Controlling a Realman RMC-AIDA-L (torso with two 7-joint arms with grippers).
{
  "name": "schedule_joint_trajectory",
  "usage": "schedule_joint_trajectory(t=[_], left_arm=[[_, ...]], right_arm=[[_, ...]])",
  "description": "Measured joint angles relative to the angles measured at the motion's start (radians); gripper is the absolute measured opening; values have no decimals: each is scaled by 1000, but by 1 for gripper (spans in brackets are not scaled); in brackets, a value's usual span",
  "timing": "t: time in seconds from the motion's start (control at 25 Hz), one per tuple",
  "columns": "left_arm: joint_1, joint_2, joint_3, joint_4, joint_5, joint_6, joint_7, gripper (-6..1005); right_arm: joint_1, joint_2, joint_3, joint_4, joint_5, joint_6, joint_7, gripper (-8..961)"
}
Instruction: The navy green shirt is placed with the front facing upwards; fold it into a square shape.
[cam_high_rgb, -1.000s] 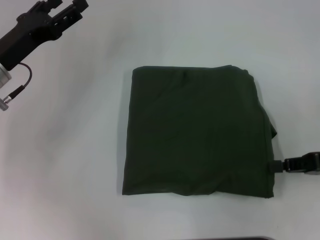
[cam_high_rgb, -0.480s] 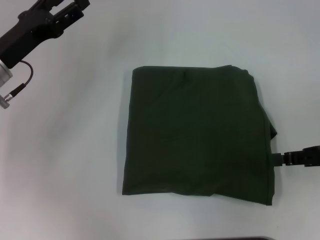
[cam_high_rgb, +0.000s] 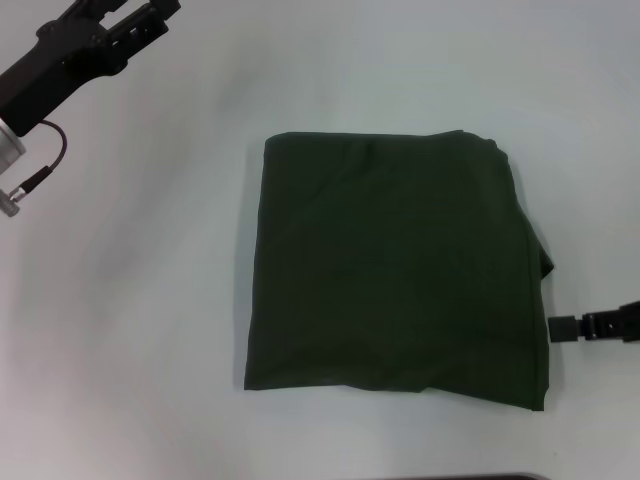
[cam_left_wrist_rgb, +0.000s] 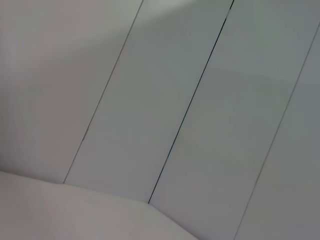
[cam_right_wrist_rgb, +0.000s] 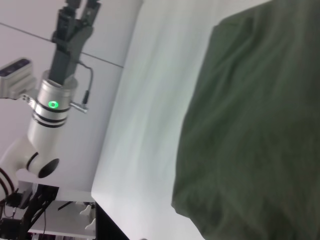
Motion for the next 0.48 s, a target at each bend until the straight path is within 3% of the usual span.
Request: schedule_joint_trajectory(t=[0.24, 0.48], left_arm=[[-4, 0, 0, 0, 0, 0, 1, 903], [-6, 0, 0, 0, 0, -5, 2, 903]], right_arm=[[-15, -5, -3, 4, -44, 24, 28, 104], [-16, 1, -4, 11, -93, 56, 44, 333]])
